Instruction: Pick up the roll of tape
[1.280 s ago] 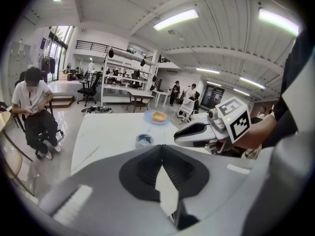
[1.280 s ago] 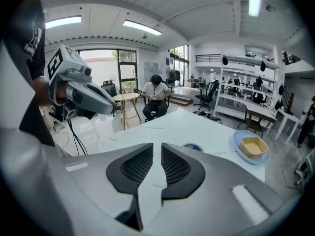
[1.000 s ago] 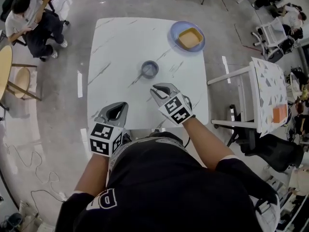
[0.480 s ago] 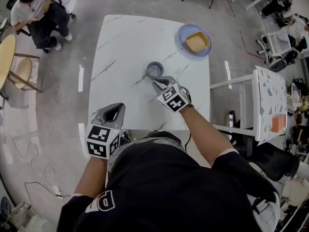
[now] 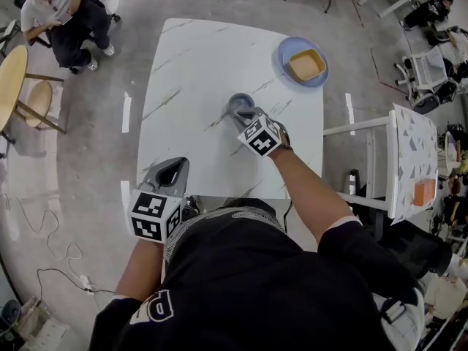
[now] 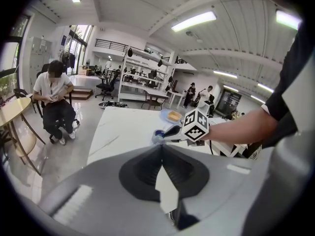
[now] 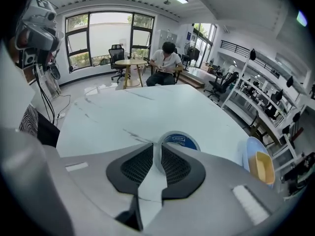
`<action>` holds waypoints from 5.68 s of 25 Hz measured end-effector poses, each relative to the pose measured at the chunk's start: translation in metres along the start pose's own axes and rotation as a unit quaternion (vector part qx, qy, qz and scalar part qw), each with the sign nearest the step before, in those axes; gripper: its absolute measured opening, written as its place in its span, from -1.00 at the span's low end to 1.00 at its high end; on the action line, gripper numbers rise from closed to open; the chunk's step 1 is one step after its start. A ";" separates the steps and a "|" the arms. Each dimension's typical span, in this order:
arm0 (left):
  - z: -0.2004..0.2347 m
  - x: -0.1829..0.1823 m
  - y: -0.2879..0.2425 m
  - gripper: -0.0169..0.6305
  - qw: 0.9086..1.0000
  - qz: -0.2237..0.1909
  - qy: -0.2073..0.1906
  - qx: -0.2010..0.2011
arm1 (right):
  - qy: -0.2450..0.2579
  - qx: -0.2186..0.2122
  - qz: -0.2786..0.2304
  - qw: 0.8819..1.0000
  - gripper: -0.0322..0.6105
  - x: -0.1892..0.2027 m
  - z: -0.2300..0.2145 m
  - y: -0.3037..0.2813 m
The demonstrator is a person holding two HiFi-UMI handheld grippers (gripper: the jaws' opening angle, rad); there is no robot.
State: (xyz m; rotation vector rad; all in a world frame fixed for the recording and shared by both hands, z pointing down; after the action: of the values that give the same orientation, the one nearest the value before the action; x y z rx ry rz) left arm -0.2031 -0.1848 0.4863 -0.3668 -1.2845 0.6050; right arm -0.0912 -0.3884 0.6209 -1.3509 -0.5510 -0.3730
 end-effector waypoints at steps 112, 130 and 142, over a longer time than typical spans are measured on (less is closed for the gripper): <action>-0.083 -0.058 -0.020 -0.77 0.985 -0.046 -0.108 0.129 | -0.345 -0.019 -0.345 0.873 -0.76 -0.003 0.067 0.244; -0.091 -0.059 -0.021 -0.77 0.982 -0.048 -0.116 0.141 | -0.343 -0.008 -0.347 0.873 -0.76 0.002 0.072 0.246; -0.092 -0.061 -0.021 -0.77 0.982 -0.051 -0.117 0.140 | -0.336 -0.011 -0.344 0.877 -0.76 0.000 0.073 0.245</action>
State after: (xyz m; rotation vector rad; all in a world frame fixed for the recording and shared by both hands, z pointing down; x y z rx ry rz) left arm -0.1202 -0.2315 0.4274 0.0038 -1.4094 0.7475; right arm 0.0332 -0.2706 0.4314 -1.2534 -1.6358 -0.4776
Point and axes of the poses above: the fingertips, and each gripper's own axes: y backward along the fingers, z to its left, x out of its underside, the point moved 4 cm from there along y, backward along the fingers, and after that the axes turned 1 degree about -x, right-handed, at the moved point
